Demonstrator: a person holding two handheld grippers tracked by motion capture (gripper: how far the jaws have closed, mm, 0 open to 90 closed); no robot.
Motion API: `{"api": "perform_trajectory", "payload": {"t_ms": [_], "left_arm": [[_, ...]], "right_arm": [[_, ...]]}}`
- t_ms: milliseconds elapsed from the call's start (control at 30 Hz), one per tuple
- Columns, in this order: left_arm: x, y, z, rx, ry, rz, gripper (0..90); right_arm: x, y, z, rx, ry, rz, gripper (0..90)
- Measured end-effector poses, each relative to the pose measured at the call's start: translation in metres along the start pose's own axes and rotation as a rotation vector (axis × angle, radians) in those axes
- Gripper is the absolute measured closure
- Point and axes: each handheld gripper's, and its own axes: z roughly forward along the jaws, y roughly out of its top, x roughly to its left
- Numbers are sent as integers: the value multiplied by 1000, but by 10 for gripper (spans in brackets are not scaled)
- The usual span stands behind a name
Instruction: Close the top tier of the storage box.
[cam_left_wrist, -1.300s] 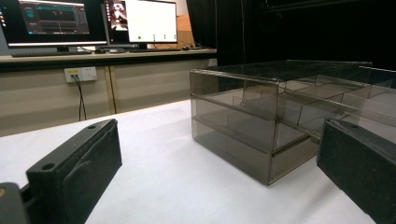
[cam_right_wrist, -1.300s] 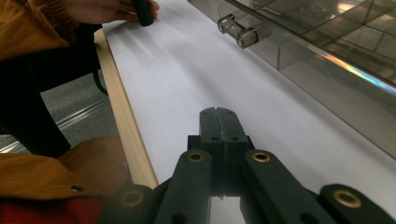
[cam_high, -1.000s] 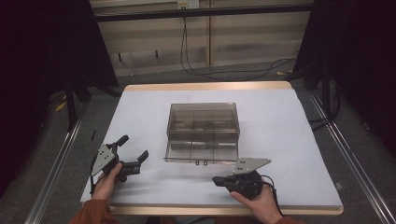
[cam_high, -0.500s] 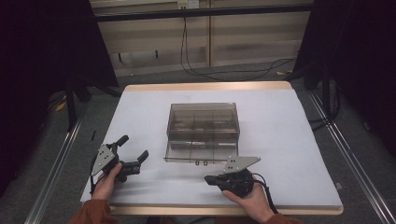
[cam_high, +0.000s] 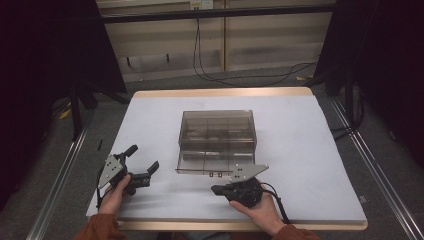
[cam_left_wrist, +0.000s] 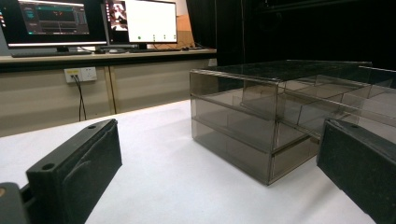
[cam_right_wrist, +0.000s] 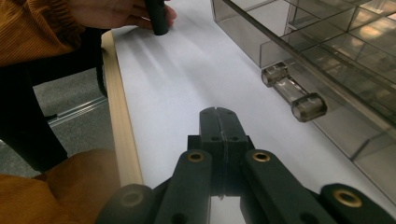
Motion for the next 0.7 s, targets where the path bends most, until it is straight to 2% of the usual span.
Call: {"api": "perform_trajectory", "payload": {"t_ms": [333, 500, 700], "left_arm": [[0, 0, 0, 0, 0, 0, 0], [0, 0, 0, 1, 0, 4, 0], [-1, 0, 0, -3, 0, -5, 0]], "right_arm": [[-3, 3, 4, -5, -22, 4, 900], [-6, 4, 2, -14, -69, 15, 900], [-11, 6, -3, -22, -90, 23, 900]]}}
